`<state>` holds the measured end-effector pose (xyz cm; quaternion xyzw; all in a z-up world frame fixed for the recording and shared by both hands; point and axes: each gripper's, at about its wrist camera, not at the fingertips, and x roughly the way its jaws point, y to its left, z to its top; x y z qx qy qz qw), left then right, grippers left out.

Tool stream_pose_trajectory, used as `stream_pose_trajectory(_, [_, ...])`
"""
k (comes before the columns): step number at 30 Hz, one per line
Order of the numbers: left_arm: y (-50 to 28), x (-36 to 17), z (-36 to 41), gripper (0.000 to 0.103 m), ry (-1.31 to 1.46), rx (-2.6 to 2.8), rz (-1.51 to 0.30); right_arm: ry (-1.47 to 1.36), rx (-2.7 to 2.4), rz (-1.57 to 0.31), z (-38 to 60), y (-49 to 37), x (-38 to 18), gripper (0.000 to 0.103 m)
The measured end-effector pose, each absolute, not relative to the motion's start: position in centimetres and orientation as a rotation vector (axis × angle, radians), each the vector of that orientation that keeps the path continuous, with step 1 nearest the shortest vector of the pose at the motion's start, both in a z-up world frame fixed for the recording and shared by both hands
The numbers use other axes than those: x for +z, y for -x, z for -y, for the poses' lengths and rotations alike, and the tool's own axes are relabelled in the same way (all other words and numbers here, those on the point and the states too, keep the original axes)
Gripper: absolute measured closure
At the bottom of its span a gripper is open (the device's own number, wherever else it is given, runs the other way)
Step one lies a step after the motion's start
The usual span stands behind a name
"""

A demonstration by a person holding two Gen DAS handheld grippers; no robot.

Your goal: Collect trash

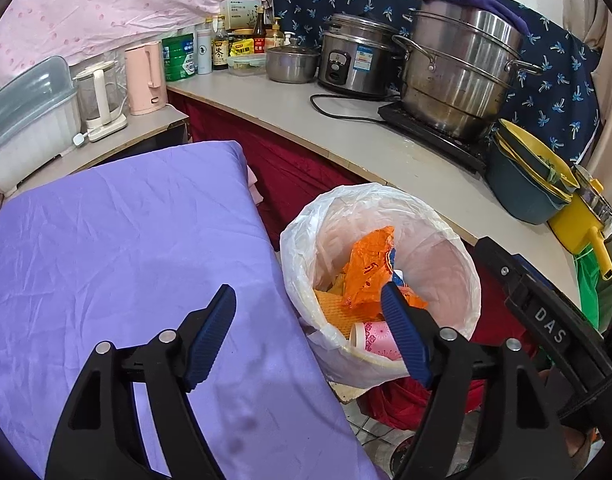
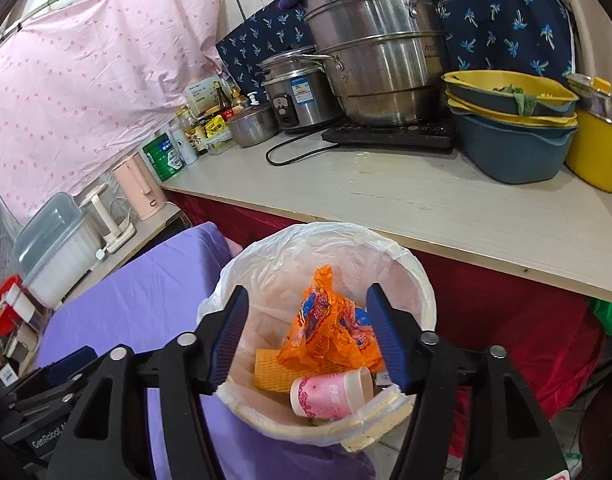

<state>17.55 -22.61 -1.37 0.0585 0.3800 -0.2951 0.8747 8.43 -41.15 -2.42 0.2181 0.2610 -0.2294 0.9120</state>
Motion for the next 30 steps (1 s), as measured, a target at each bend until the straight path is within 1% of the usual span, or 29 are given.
stream_pose_trajectory(3, [-16.8, -1.0, 22.1, 0.026, -0.134, -0.607, -0.780, -0.419, -0.474, -0.546, 40.1, -7.5, -1.8, 0.037])
stream_pose_trajectory(4, [-16.5, -0.8, 21.8, 0.023, -0.138, -0.601, -0.774, -0.413, -0.474, -0.548, 39.8, -7.2, -1.6, 0.035])
stream_pose_trajectory(9, [-15.1, -0.1, 20.5, 0.016, -0.145, -0.583, -0.756, -0.362, -0.476, -0.564, 37.9, -5.5, -0.9, 0.030])
stream_pose_trajectory(19, [-12.6, 0.1, 17.5, 0.015, -0.157, -0.540, -0.758, -0.341, -0.478, -0.611, 35.2, -1.9, -0.4, 0.027])
stream_pose_trajectory(30, [-9.7, -0.8, 13.8, 0.015, -0.202, -0.486, -0.779, -0.275, -0.493, -0.673, 32.0, 1.1, -0.2, 0.027])
